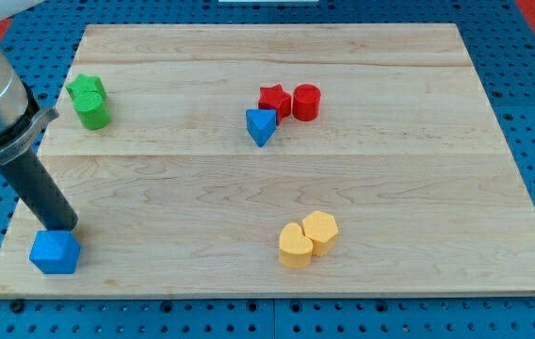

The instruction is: Move the blue triangle to the center left

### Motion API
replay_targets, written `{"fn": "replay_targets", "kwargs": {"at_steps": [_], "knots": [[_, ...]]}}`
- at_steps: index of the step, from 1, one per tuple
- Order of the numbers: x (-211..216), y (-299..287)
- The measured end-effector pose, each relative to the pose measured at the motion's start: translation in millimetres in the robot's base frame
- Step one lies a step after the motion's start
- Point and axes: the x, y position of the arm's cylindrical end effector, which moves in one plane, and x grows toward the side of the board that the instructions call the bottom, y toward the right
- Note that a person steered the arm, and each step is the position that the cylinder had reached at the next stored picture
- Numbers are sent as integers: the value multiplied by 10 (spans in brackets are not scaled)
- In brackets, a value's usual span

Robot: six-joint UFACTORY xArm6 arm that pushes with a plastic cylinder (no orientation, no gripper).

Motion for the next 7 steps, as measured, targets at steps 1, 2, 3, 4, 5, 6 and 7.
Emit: {"fn": "replay_targets", "kwargs": {"at_steps": [1,2,3,4,5,6,7], "knots": [[-18,0],[-73,488],[-336,1489],[-676,2319],[-937,2562],[-1104,2654],[-1257,2677]]}}
